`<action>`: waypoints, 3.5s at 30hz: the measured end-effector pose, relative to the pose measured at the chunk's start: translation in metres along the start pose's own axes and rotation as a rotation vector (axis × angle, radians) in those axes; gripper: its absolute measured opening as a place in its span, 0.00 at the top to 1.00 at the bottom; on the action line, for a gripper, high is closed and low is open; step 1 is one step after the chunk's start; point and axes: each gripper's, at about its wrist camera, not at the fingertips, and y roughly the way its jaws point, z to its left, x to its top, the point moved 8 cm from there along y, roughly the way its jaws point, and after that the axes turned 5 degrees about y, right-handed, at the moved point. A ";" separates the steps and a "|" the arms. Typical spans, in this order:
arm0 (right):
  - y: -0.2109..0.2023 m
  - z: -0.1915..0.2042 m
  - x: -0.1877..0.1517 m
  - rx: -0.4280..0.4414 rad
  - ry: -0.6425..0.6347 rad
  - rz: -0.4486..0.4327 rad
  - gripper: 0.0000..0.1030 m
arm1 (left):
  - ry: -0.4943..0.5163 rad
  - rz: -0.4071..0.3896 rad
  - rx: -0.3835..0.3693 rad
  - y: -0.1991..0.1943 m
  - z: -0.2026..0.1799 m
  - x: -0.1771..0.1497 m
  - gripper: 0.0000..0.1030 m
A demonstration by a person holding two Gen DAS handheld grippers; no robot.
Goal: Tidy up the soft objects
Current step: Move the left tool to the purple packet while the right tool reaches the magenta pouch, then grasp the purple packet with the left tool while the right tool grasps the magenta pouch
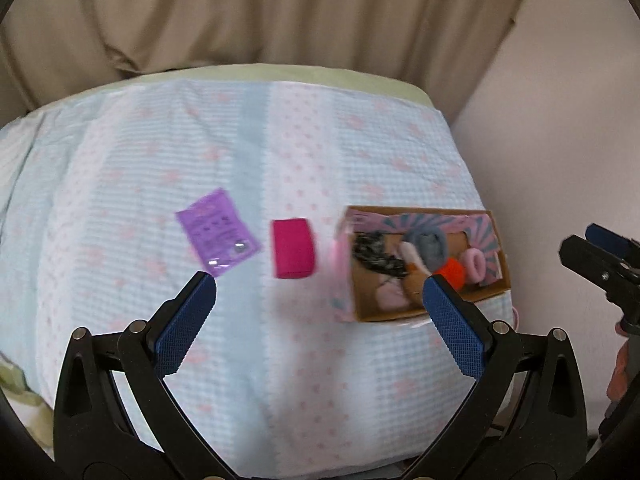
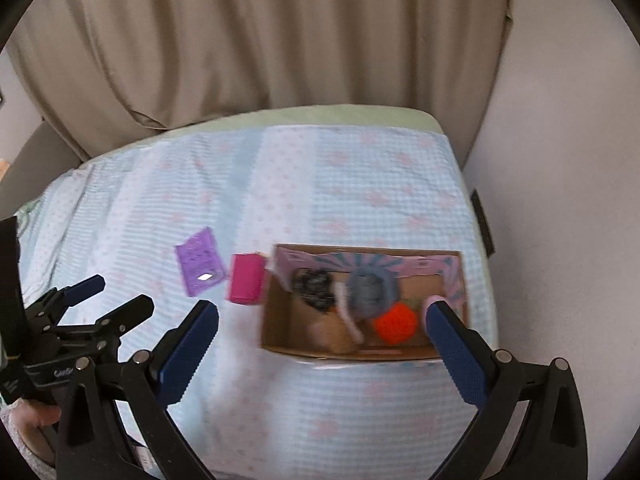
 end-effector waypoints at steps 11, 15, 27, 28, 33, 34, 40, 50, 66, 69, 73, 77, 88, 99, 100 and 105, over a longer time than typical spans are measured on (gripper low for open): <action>0.026 0.098 -0.008 0.058 0.032 -0.023 0.00 | -0.094 0.013 0.034 -0.015 0.131 -0.007 0.00; 0.057 0.121 -0.012 0.065 0.050 0.005 0.00 | -0.147 0.057 0.023 0.008 0.166 -0.012 0.00; 0.196 0.151 -0.020 0.052 0.034 0.198 0.00 | -0.347 0.206 0.009 0.124 0.220 -0.014 0.00; 0.207 0.152 -0.020 0.048 0.026 0.212 0.00 | -0.359 0.224 0.010 0.136 0.222 -0.015 0.00; 0.263 0.155 -0.025 0.015 -0.015 0.282 0.00 | -0.435 0.318 -0.006 0.202 0.225 -0.020 0.00; 0.273 0.155 -0.026 0.008 -0.025 0.294 0.00 | -0.446 0.333 -0.007 0.216 0.225 -0.020 0.00; 0.325 0.151 -0.033 -0.062 -0.086 0.330 0.00 | -0.467 0.382 0.000 0.278 0.225 -0.016 0.00; 0.369 0.165 -0.047 -0.128 -0.283 0.317 0.00 | -0.504 0.466 0.015 0.354 0.214 -0.024 0.00; 0.415 0.150 -0.061 -0.219 -0.380 0.327 0.10 | -0.482 0.413 0.096 0.357 0.204 -0.040 0.34; 0.419 0.142 -0.060 -0.139 -0.268 0.370 0.26 | -0.476 0.402 0.093 0.351 0.208 -0.044 0.49; 0.413 0.141 -0.053 -0.112 -0.227 0.364 0.48 | -0.524 0.382 0.071 0.342 0.217 -0.048 0.69; 0.409 0.134 -0.049 -0.078 -0.164 0.376 0.54 | -0.538 0.375 0.043 0.334 0.224 -0.050 0.78; 0.361 0.141 -0.035 0.000 -0.103 0.333 0.58 | -0.439 0.313 0.042 0.274 0.233 -0.033 0.82; 0.238 0.178 -0.032 0.073 -0.042 0.217 0.58 | -0.331 0.172 0.005 0.165 0.233 -0.019 0.83; 0.230 0.182 -0.033 0.077 -0.043 0.207 0.58 | -0.319 0.161 -0.002 0.156 0.231 -0.017 0.83; 0.174 0.194 -0.035 0.107 -0.028 0.163 0.58 | -0.238 0.116 -0.027 0.095 0.213 -0.018 0.83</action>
